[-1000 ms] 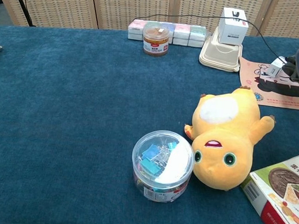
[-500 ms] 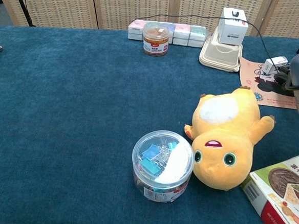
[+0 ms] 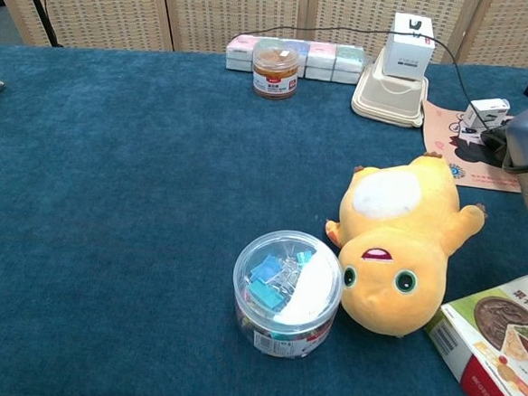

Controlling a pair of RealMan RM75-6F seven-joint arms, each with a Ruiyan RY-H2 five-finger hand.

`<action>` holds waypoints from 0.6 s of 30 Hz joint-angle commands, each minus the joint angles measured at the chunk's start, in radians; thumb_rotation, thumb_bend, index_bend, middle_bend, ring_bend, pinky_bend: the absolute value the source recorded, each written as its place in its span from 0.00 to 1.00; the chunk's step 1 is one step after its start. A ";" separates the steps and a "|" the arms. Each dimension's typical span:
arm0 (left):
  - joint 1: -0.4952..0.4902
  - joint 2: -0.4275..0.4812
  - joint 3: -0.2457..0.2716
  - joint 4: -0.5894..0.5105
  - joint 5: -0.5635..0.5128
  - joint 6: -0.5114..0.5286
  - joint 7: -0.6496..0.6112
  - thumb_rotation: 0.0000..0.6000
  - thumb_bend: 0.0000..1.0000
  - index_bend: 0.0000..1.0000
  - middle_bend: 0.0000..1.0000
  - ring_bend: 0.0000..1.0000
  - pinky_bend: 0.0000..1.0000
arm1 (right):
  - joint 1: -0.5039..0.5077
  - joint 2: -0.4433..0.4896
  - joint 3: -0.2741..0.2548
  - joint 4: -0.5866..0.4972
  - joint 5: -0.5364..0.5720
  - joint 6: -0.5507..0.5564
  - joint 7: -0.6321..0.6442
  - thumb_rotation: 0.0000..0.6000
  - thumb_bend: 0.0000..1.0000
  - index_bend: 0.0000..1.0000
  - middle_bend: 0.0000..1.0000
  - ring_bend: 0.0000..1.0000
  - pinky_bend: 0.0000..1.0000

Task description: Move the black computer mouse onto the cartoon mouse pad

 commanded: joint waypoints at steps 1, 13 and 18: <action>0.000 0.000 -0.001 0.001 -0.002 -0.001 -0.001 1.00 0.00 0.00 0.00 0.00 0.00 | 0.010 -0.013 0.009 0.039 -0.010 -0.025 0.019 1.00 0.47 0.41 0.46 0.43 0.52; 0.001 -0.001 -0.001 0.001 -0.002 0.000 0.001 1.00 0.00 0.00 0.00 0.00 0.00 | 0.011 -0.021 0.030 0.074 -0.033 -0.069 0.057 1.00 0.24 0.29 0.34 0.31 0.38; 0.001 0.000 -0.001 0.000 -0.001 0.000 0.000 1.00 0.00 0.00 0.00 0.00 0.00 | -0.002 -0.012 0.030 0.044 -0.036 -0.082 0.050 1.00 0.10 0.18 0.21 0.19 0.29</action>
